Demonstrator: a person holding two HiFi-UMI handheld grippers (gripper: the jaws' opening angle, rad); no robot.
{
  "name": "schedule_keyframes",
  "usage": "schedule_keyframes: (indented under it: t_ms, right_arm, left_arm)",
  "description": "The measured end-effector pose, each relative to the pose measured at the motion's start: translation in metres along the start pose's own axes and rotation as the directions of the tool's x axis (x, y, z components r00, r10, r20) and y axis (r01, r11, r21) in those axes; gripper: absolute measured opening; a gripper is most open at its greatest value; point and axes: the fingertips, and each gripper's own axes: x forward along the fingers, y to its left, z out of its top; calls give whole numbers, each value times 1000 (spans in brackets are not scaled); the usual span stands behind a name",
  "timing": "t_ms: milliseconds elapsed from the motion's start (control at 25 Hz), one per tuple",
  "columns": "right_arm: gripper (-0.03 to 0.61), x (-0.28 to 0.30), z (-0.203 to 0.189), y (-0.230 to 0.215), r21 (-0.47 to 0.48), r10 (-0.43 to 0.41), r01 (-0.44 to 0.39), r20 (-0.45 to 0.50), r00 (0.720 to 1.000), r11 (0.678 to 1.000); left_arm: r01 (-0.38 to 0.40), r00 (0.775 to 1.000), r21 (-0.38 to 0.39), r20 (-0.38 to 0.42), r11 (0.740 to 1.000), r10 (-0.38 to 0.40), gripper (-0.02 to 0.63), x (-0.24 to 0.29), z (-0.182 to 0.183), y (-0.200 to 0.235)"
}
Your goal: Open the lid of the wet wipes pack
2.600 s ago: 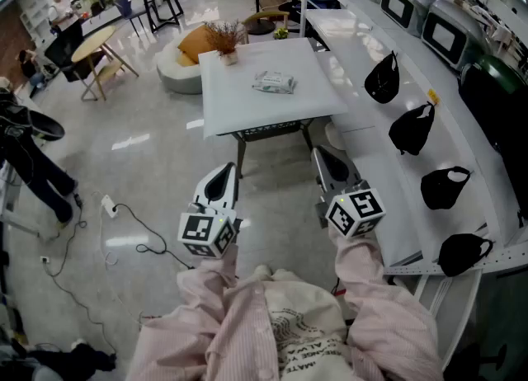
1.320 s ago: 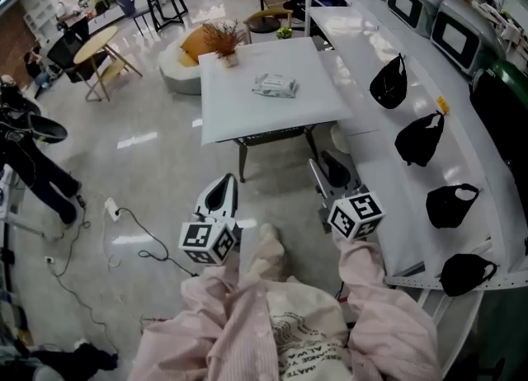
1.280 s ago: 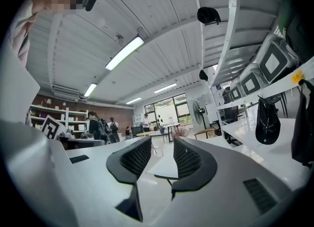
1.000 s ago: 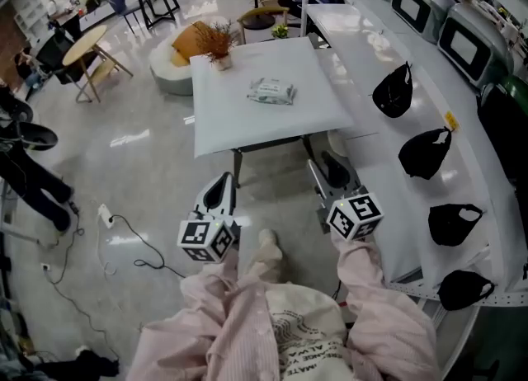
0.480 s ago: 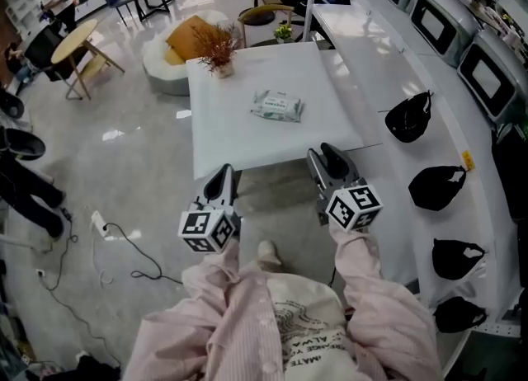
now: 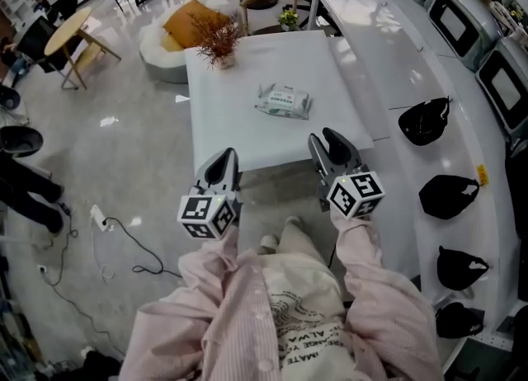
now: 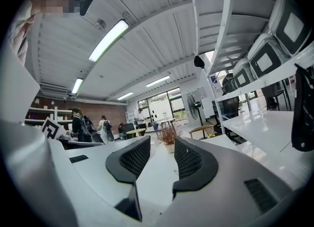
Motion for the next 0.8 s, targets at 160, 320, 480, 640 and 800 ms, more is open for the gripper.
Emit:
schedule_keyframes:
  t_ms: [160, 320, 480, 640, 800]
  right_arm:
    - [121, 23, -12, -16, -11, 4, -5, -43, 999, 1000]
    - [121, 56, -22, -40, -15, 12, -13, -81, 997, 1000]
    - [121, 103, -28, -77, -12, 23, -25, -125, 992, 1000]
    - [121, 144, -41, -104, -14, 57, -61, -189, 980, 998]
    - [121, 177, -57, -116, -26, 92, -102, -255, 962, 994]
  left_arm:
    - [-2, 1000, -7, -20, 1000, 1, -2, 21, -5, 10]
    - [-19, 999, -23, -40, 1000, 18, -2, 52, -9, 28]
    - [-41, 997, -41, -70, 998, 38, -2, 103, -10, 49]
    - [-66, 992, -64, -111, 996, 58, -2, 146, -16, 64]
    - [-81, 983, -67, -172, 994, 68, -2, 175, -28, 77]
